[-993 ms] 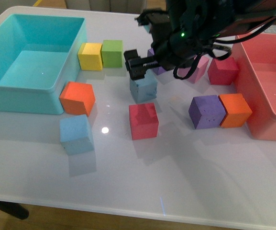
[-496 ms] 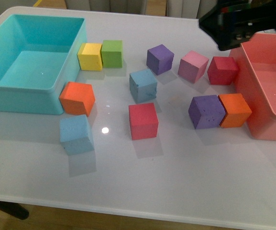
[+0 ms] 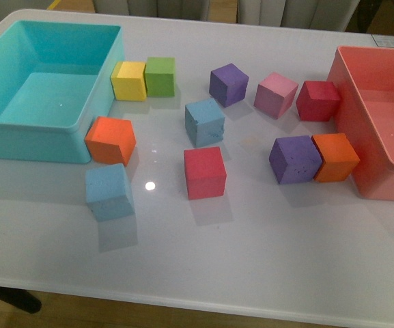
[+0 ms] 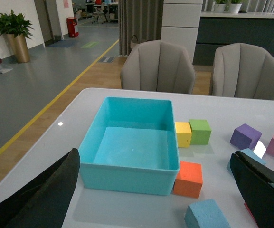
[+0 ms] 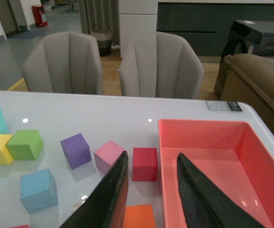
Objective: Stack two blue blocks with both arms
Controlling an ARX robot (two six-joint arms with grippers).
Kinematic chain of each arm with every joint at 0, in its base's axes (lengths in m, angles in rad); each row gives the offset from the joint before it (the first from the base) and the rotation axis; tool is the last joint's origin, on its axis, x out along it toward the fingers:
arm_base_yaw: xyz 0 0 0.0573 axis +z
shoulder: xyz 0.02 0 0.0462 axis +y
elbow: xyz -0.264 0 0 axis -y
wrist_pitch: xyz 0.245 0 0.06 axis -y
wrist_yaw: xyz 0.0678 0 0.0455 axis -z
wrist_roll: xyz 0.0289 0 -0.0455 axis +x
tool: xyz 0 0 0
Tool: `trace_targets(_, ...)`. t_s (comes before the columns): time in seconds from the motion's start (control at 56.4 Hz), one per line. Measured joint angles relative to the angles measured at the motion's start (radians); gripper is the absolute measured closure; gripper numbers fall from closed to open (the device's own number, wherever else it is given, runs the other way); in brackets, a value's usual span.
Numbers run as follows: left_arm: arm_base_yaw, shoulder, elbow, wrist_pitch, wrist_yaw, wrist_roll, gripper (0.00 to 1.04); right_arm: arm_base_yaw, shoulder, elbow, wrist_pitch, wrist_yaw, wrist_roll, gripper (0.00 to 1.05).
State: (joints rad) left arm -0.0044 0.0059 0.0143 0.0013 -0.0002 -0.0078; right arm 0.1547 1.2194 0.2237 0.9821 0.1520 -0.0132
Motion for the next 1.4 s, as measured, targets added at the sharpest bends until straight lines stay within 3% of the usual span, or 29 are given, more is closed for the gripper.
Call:
trace_targets(0.089,0.000,0.000,0.000,0.000,0.000,0.000,0.09,-0.021,-0.073,-0.046,-0.025,-0.026,-0.003,1.03)
trace_targets(0.284,0.000,0.000,0.000,0.000,0.000,0.000,0.09,-0.061,-0.160,-0.138,-0.015,-0.061,0.003,1.03)
trace_targets(0.514,0.000,0.000,0.000,0.000,0.000,0.000,0.09,-0.150,-0.341,-0.188,-0.153,-0.145,0.004,1.03)
trace_targets(1.4,0.000,0.000,0.000,0.000,0.000,0.000,0.09,-0.151,-0.908,-0.208,-0.670,-0.151,0.006,1.03)
